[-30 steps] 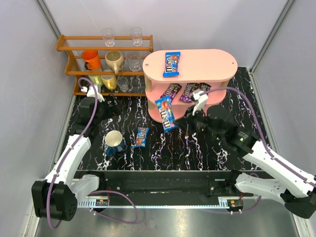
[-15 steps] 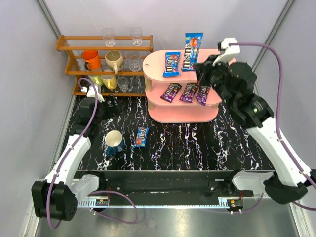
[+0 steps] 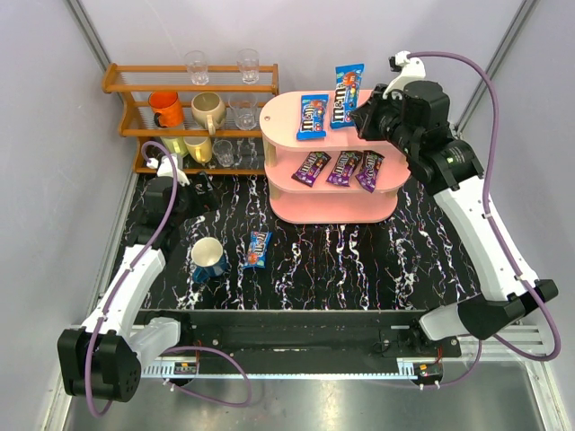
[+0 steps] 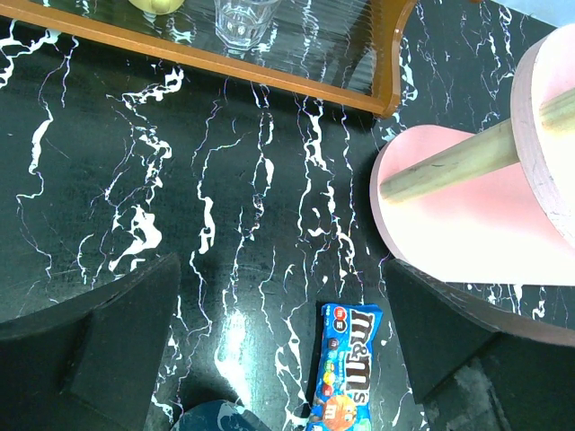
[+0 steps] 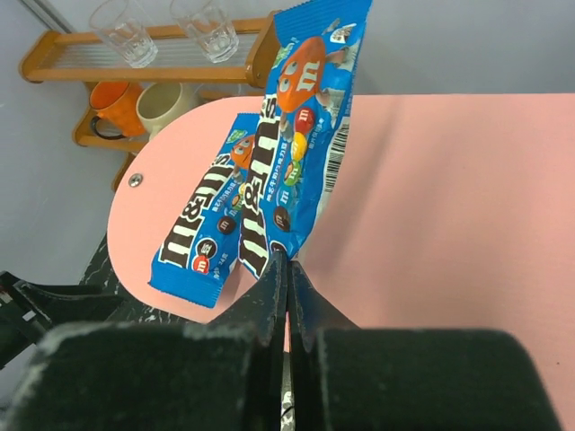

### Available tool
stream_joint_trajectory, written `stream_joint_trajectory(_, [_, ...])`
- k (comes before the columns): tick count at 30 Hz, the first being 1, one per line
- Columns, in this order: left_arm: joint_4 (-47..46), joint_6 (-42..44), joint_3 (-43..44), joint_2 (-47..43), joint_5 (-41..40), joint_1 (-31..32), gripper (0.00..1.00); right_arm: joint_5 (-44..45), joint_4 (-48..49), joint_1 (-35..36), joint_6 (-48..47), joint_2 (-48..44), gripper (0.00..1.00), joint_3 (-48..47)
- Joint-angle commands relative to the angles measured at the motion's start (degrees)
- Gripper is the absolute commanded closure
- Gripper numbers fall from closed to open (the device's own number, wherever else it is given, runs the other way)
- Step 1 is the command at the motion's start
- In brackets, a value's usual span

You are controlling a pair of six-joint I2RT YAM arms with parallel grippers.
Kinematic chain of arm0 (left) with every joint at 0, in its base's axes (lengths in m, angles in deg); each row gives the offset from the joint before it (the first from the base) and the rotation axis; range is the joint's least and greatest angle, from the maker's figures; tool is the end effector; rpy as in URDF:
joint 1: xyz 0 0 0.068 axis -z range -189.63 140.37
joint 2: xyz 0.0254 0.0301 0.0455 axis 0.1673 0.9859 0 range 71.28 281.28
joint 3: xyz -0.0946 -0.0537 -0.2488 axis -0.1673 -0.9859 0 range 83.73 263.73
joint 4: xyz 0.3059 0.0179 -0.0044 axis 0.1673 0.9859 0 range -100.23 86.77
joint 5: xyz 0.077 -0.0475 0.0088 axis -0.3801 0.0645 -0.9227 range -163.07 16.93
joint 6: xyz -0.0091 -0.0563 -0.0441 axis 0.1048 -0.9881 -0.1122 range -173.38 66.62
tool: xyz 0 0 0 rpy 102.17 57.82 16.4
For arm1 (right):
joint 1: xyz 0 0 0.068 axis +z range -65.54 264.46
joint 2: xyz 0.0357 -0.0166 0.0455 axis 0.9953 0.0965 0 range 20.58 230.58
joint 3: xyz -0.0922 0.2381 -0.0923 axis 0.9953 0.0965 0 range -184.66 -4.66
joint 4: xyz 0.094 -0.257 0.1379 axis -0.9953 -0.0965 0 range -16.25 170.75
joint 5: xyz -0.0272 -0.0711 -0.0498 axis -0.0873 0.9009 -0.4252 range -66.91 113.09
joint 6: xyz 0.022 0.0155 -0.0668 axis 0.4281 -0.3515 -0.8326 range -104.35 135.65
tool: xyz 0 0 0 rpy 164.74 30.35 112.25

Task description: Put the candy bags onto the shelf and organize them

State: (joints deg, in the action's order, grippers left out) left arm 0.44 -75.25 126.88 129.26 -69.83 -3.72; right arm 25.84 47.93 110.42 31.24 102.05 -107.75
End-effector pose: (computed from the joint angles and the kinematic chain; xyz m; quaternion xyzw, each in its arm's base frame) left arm 0.2974 -0.0341 0.2619 -0.1024 0.8393 -0.1513 0.5121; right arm 0.3267 0.1558 0.5109 -0.0547 0.7707 0.2077 0.5999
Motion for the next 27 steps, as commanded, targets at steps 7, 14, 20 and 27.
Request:
stream_joint_trajectory(7, [-1.8,0.69,2.64,-0.94,-0.7,-0.37,0.01,-5.2,-1.98,-1.78,3.3,1.05,1.0,-2.56])
stream_joint_trajectory(14, [-1.8,0.6,2.63,-1.02,-0.61,-0.38,0.01,-5.65,-2.87,-2.66,3.22,1.94,0.64,-1.85])
stream_joint_trajectory(20, [-1.89,0.6,2.72,-0.93,-0.52,-0.46,0.01,5.24,8.45,-2.66,-1.18,-8.24,0.36,7.07])
stream_joint_trajectory(27, [-2.24,0.77,2.63,-1.2,-0.78,-0.46,0.01,2.09,16.66,1.52,-0.48,-24.15,0.41,26.25])
